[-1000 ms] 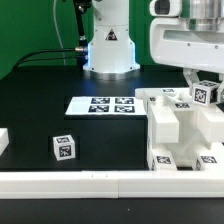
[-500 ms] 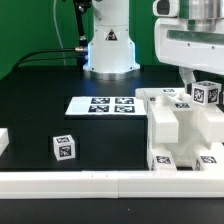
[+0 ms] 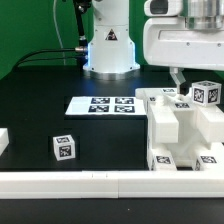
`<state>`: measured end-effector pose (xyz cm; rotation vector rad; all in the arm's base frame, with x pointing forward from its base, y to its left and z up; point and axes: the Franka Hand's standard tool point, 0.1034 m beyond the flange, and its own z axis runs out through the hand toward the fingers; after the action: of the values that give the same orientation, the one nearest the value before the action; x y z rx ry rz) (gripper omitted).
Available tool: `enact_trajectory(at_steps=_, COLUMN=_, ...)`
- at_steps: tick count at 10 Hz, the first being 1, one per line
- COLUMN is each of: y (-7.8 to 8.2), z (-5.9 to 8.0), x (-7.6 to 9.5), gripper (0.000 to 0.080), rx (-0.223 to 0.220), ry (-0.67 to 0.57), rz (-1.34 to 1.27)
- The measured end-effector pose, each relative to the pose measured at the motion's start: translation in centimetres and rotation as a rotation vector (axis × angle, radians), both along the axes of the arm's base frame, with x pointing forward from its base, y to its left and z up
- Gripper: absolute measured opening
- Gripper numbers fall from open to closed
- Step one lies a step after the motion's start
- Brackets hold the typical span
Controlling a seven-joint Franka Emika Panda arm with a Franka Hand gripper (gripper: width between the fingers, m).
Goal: Assemble chair
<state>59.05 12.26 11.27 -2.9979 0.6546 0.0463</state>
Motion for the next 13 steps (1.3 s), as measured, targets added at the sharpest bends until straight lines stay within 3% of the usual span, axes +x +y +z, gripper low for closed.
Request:
enact_trajectory(at_steps=3, y=-0.41, z=0.08, x=0.23, gripper=0.0649, rx=0.001, ry=-0.036, rz=0.183)
enact_trajectory(at_steps=6, y=-0.41, z=-0.2, x=-0.11, gripper=0.0649, rx=-0.031, ry=-0.009, rz=0.699)
enact_trajectory(at_steps=8, y=-0.35, z=-0.5, x=-0.14, gripper=0.0649, rx=-0.036, ry=-0.008, rz=0.73)
enact_trajectory(at_steps=9, y=-0.36, z=-0.52, x=-0.15, gripper=0.0552, rx=-0.037, ry=-0.006, rz=0.704)
enact_trajectory(at_steps=10, y=-0.37, z=-0.53, x=-0.15, gripper=0.0552, rx=-0.037, ry=-0.005, rz=0.697)
enact_trajectory(at_steps=11, y=-0.35, z=-0.54, x=-0.16, gripper=0.0352, rx=-0.039, ry=-0.001, rz=0.616)
enact_trajectory(at_steps=12, y=-0.4, z=-0.55, x=-0.16, gripper=0.0263, rx=-0.043, ry=0.003, rz=0.528)
enact_trajectory(at_steps=13, y=-0.43, z=-0.58, x=-0.16, gripper=0.0263, rx=-0.045, ry=0.007, rz=0.462)
